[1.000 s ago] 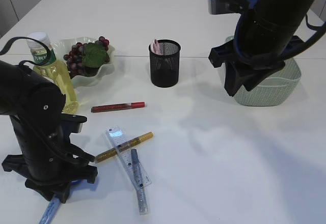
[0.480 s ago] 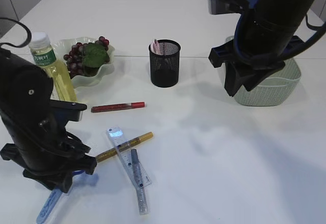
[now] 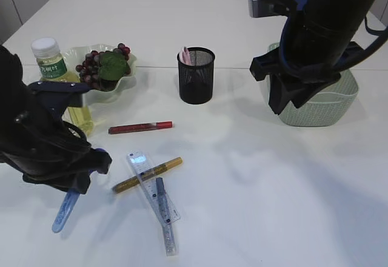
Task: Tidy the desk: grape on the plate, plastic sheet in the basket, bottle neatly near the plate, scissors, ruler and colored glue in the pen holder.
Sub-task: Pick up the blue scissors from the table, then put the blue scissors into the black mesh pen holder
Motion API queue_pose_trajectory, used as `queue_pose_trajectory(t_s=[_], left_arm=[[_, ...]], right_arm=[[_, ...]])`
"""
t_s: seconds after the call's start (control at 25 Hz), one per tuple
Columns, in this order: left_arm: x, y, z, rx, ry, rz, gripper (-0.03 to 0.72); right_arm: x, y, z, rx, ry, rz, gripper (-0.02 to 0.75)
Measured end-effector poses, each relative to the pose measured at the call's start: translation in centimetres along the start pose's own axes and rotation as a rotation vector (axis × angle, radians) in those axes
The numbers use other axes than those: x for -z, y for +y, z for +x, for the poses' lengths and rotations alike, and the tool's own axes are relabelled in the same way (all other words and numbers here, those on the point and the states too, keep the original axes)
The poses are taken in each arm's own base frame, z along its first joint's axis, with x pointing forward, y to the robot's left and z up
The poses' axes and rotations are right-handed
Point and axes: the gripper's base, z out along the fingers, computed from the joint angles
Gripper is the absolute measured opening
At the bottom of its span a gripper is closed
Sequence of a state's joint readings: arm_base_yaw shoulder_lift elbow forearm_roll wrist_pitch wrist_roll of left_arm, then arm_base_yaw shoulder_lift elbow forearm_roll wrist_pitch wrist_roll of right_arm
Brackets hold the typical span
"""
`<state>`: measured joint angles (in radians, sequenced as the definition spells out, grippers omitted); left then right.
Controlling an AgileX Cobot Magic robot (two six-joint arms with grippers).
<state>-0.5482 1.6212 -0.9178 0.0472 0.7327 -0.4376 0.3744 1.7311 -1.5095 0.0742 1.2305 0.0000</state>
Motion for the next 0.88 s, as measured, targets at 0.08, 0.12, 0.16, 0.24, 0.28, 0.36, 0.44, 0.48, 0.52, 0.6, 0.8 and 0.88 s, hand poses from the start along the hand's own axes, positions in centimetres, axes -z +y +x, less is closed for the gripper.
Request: queue_pose_trajectory(t_s=[0.08, 0.12, 0.16, 0.24, 0.28, 0.36, 0.44, 0.48, 0.52, 0.6, 0.8, 0.88], left_arm=[[0.9, -0.1, -0.2, 0.001, -0.049, 0.022, 0.167], [1.2, -0.1, -0.3, 0.001, -0.073, 0.032, 0.167], [1.6, -0.2, -0.4, 0.002, -0.098, 0.044, 0.167], [2.2, -0.3, -0.8, 0.002, -0.156, 0.070, 0.167], [2.4, -0.4, -0.9, 0.002, -0.181, 0.082, 0.167], [2.9, -0.5, -1.4, 0.002, -0.244, 0.111, 0.167], [3.1, -0.8, -2.0, -0.001, -0.316, 0.141, 0.167], [3.3, -0.9, -2.3, -0.005, -0.355, 0.156, 0.167], [3.4, -1.0, -2.6, -0.009, -0.391, 0.170, 0.167], [3.7, -1.3, -3.1, -0.020, -0.460, 0.196, 0.167], [4.6, -1.8, -4.3, -0.062, -0.627, 0.252, 0.167], [4.9, -2.1, -4.8, -0.078, -0.688, 0.276, 0.167]], right_arm=[[0.0, 0.0, 0.0, 0.001, 0.000, 0.002, 0.313], [0.0, 0.0, 0.0, 0.001, 0.000, 0.004, 0.313], [0.0, 0.0, 0.0, 0.002, 0.000, 0.005, 0.313], [0.0, -0.1, 0.0, 0.002, 0.000, 0.006, 0.313], [0.0, -0.1, 0.0, 0.002, 0.000, 0.006, 0.313], [0.0, -0.1, 0.0, 0.002, 0.000, 0.006, 0.313], [0.0, -0.1, 0.0, 0.002, 0.000, 0.006, 0.313], [0.0, -0.1, 0.0, 0.002, 0.000, 0.006, 0.313], [0.0, -0.1, 0.0, 0.002, 0.000, 0.006, 0.313], [0.0, -0.1, 0.0, 0.002, 0.000, 0.006, 0.313], [0.0, -0.1, 0.0, 0.002, 0.000, 0.006, 0.313], [0.0, -0.1, 0.0, 0.002, 0.000, 0.006, 0.313]])
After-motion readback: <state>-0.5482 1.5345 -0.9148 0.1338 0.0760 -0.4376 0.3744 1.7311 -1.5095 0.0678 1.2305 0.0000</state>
